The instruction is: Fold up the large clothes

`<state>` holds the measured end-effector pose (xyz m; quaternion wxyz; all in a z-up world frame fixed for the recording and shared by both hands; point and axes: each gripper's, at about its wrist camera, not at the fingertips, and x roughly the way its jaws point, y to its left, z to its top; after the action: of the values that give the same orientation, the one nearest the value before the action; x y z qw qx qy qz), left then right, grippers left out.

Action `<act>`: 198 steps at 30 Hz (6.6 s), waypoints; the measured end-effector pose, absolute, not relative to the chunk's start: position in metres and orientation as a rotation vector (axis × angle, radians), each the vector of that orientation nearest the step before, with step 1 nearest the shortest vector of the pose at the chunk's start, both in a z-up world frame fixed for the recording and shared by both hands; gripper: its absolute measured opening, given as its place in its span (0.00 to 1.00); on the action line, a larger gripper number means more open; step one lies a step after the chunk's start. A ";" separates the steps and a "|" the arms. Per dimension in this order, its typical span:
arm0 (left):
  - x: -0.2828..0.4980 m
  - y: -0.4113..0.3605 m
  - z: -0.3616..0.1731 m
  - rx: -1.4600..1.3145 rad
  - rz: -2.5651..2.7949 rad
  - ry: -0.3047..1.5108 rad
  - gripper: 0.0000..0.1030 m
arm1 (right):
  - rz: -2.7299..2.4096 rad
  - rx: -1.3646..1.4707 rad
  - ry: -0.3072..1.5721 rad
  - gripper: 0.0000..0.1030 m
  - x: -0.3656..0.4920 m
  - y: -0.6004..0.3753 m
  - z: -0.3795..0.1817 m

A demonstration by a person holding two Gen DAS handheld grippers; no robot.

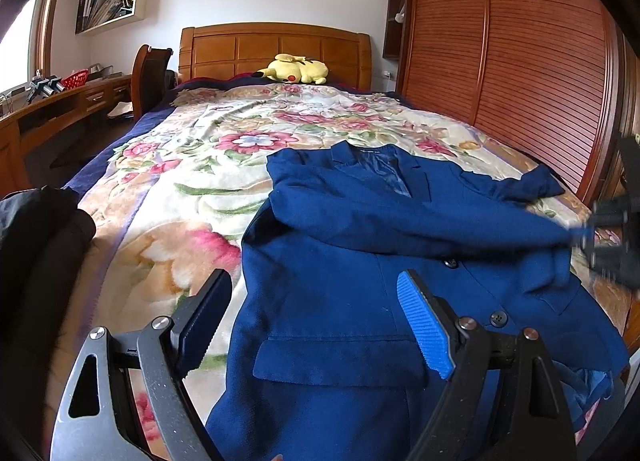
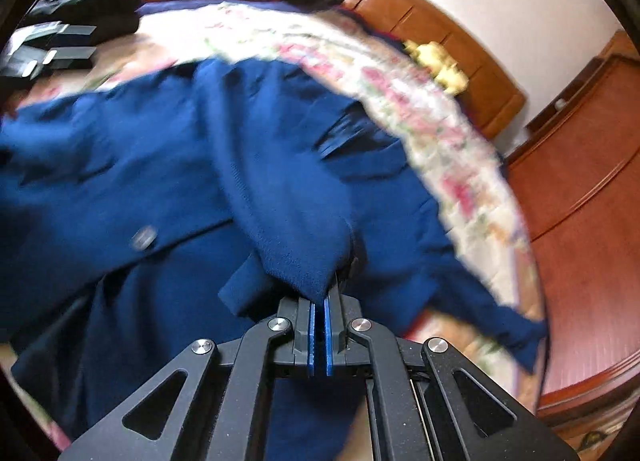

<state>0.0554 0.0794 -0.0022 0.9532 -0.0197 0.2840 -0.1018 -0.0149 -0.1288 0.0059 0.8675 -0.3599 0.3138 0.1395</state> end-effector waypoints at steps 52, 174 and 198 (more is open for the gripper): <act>0.052 0.055 -0.006 -0.010 -0.279 0.603 0.83 | 0.222 -0.341 0.789 0.53 0.067 -0.177 -0.032; 0.177 0.090 0.000 0.120 -0.145 0.702 0.13 | 0.270 -0.114 0.614 0.57 0.060 -0.261 -0.042; 0.088 0.005 0.032 0.082 -0.262 0.561 0.81 | 0.288 -0.117 0.590 0.57 0.053 -0.266 -0.040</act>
<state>0.0880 0.0055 0.0323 0.9516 0.0402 0.2760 -0.1290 0.0535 -0.2661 -0.0396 0.9450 -0.0574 0.2895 0.1412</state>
